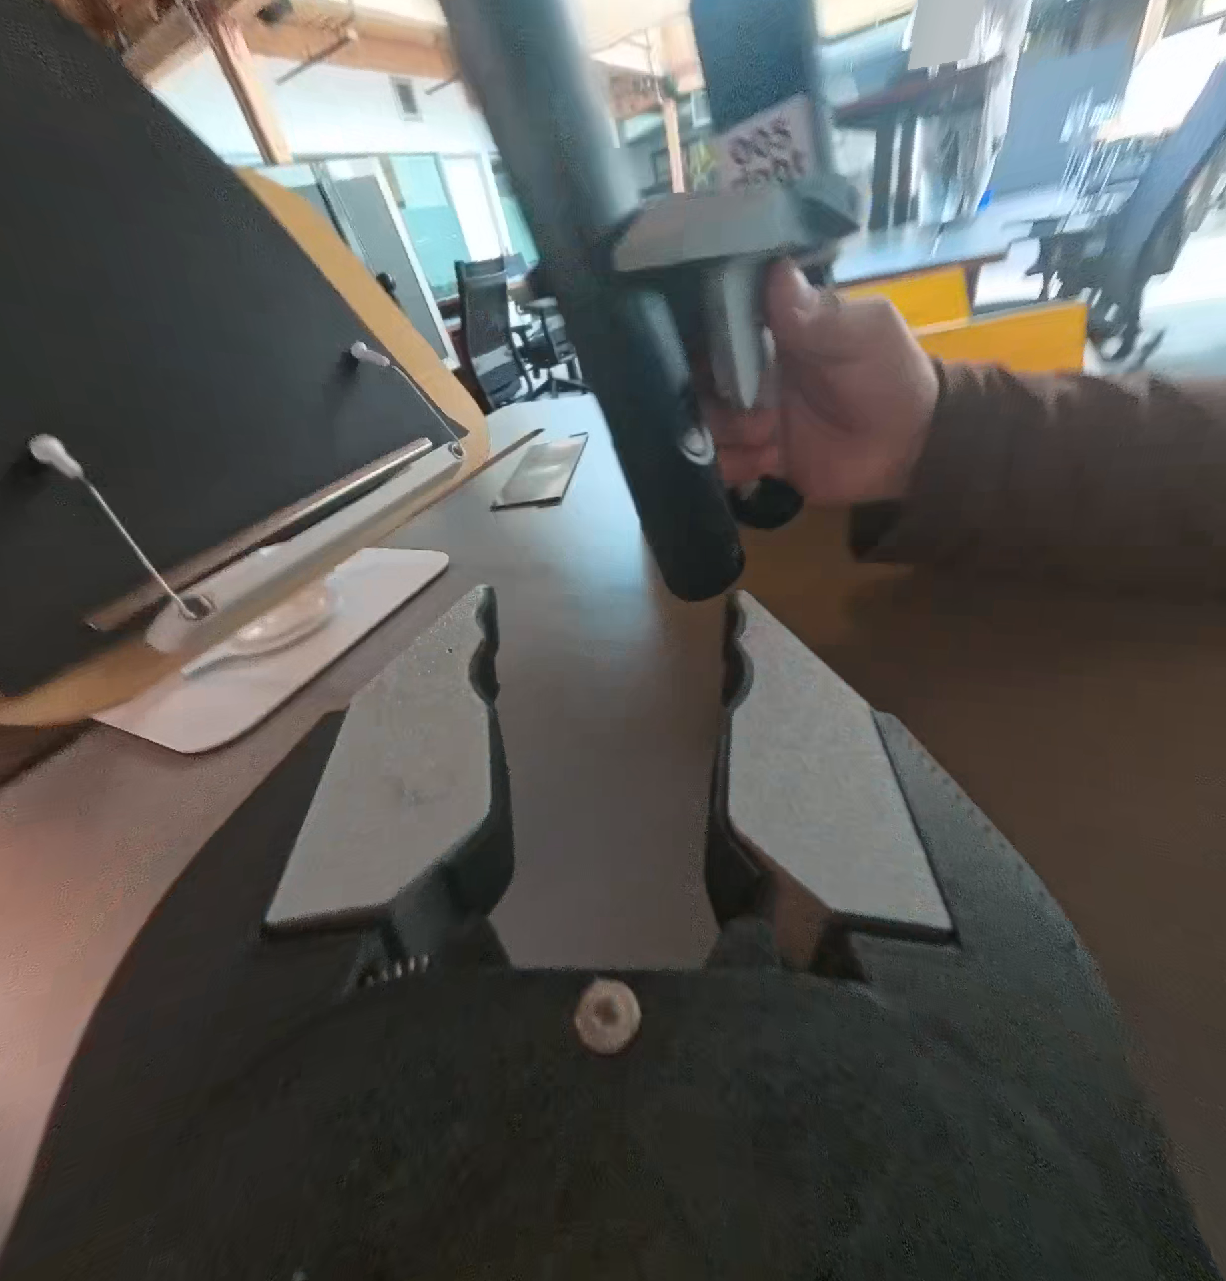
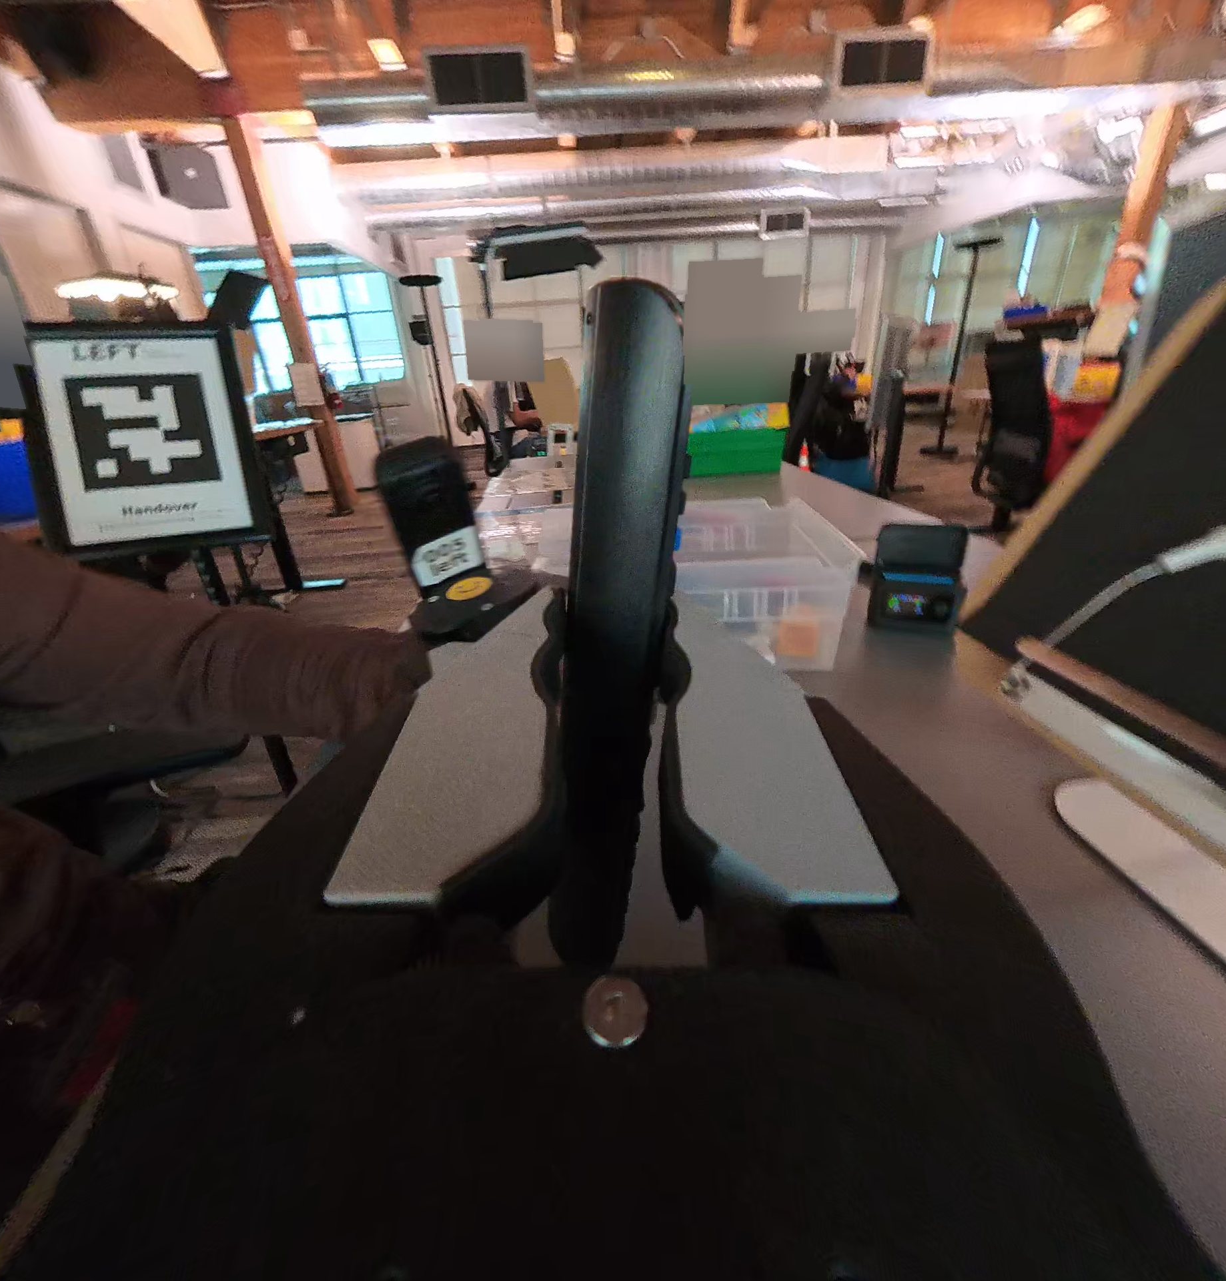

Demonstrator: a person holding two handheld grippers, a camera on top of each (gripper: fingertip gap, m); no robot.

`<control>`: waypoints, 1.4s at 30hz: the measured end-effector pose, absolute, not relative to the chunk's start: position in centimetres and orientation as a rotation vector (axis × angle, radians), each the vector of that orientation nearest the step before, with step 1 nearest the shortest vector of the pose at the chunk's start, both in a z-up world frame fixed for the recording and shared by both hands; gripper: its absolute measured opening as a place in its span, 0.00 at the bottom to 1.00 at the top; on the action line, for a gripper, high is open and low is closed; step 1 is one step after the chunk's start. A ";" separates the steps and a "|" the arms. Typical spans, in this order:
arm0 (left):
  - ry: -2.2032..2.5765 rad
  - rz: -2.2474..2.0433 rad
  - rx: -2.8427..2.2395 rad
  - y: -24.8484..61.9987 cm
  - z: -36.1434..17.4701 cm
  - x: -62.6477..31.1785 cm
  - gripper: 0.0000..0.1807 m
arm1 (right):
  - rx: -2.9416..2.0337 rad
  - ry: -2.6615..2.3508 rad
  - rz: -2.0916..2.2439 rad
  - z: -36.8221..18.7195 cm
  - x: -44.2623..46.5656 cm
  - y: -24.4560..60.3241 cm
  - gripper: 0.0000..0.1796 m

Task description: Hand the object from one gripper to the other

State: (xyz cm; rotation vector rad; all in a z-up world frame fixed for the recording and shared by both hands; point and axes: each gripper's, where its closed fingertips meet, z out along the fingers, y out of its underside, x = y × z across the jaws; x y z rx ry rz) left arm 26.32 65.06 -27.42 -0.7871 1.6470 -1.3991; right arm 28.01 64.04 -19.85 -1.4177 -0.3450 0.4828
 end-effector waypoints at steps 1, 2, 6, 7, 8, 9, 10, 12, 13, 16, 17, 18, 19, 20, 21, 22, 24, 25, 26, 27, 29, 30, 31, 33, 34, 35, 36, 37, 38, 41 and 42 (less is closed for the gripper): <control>1.637 -1.464 -0.813 65.1 -27.2 26.3 0.35 | -1.400 -0.393 0.470 -19.7 27.1 64.0 0.12; 1.642 -1.541 -0.814 64.6 -26.9 26.0 0.34 | -1.398 -0.427 0.455 -19.8 26.2 64.2 0.12; 1.641 -1.683 -0.788 63.0 -26.0 25.3 0.32 | -1.412 -0.527 0.410 -20.6 23.1 65.1 0.12; 1.648 -1.663 -0.773 62.8 -26.1 25.4 0.29 | -1.408 -0.548 0.429 -20.7 22.3 65.2 0.12; 1.669 -1.645 -0.748 62.5 -26.4 25.4 0.25 | -1.422 -0.550 0.431 -20.9 21.9 65.6 0.12; 1.700 -1.630 -0.720 62.1 -26.8 25.3 0.20 | -1.439 -0.547 0.416 -21.3 21.7 66.0 0.12; 1.725 -1.602 -0.695 61.9 -27.1 25.2 0.14 | -1.455 -0.547 0.407 -21.6 21.5 66.2 0.12; 1.719 -1.452 -0.670 63.0 -27.4 25.8 0.13 | -1.502 -0.539 0.420 -22.1 21.8 66.3 0.14; 1.690 -1.341 -0.657 64.0 -27.4 26.2 0.13 | -1.524 -0.492 0.429 -22.0 22.6 66.2 0.17; 1.603 -0.905 -0.660 68.6 -27.6 27.3 0.11 | -1.467 -0.386 0.567 -20.4 24.8 64.7 0.33; 1.564 -0.692 -0.615 70.5 -27.6 27.4 0.10 | -1.449 -0.365 0.632 -20.0 25.4 64.0 0.33; 1.536 -0.511 -0.547 71.8 -27.3 27.4 0.10 | -1.458 -0.341 0.675 -19.9 26.1 63.5 0.35; 1.512 -0.375 -0.484 72.7 -27.0 27.2 0.10 | -1.469 -0.323 0.702 -19.8 26.8 63.1 0.36; 1.490 -0.274 -0.427 73.2 -26.7 27.1 0.10 | -1.472 -0.316 0.732 -19.8 27.2 62.7 0.34; 1.474 -0.201 -0.361 73.3 -26.5 27.1 0.10 | -1.485 -0.300 0.768 -20.0 27.5 62.5 0.34; 1.466 -0.152 -0.281 72.9 -26.4 27.0 0.10 | -1.518 -0.272 0.809 -20.5 27.7 62.5 0.35; 1.471 -0.095 -0.115 71.3 -26.7 26.9 0.10 | -1.619 -0.229 0.936 -22.4 27.3 62.7 0.37; 1.471 -0.073 -0.038 70.4 -27.0 26.8 0.10 | -1.655 -0.222 1.022 -23.2 26.7 62.7 0.37; 1.461 -0.051 0.023 69.5 -27.1 26.7 0.10 | -1.687 -0.216 1.108 -24.1 26.0 62.8 0.36; 1.446 -0.030 0.071 68.6 -27.1 26.6 0.10 | -1.725 -0.217 1.185 -25.0 25.2 62.8 0.35; 1.414 0.001 0.144 67.3 -27.0 26.5 0.10 | -1.837 -0.227 1.270 -27.3 23.6 63.0 0.36; 1.414 0.014 0.160 66.9 -27.1 26.6 0.10 | -1.894 -0.241 1.291 -28.3 22.8 63.1 0.33; 1.435 0.026 0.160 66.9 -27.6 26.7 0.10 | -1.950 -0.270 1.306 -29.2 22.2 63.0 0.28; 1.496 0.026 0.112 67.5 -28.8 27.2 0.12 | -2.055 -0.255 1.216 -31.0 22.5 63.7 0.17; 1.496 0.011 0.058 67.9 -28.9 27.4 0.15 | -2.068 -0.237 1.189 -31.2 23.0 63.9 0.15; 1.489 -0.020 0.019 68.1 -28.8 27.5 0.17 | -2.066 -0.214 1.154 -31.2 23.6 64.1 0.14; 1.485 -0.068 -0.025 68.1 -28.6 27.5 0.18 | -2.069 -0.200 1.103 -31.1 24.3 64.3 0.13; 1.491 -0.129 -0.103 68.3 -28.4 27.5 0.20 | -2.070 -0.191 1.028 -31.1 25.2 64.5 0.13; 1.505 -0.215 -0.194 68.6 -28.2 27.4 0.21 | -2.070 -0.185 0.942 -31.0 26.1 64.7 0.12; 1.520 -0.568 -0.461 69.2 -27.2 27.1 0.23 | -2.030 -0.172 0.759 -29.9 27.9 65.2 0.12; 1.516 -0.706 -0.551 69.4 -26.9 27.0 0.24 | -1.997 -0.175 0.701 -29.3 28.4 65.4 0.12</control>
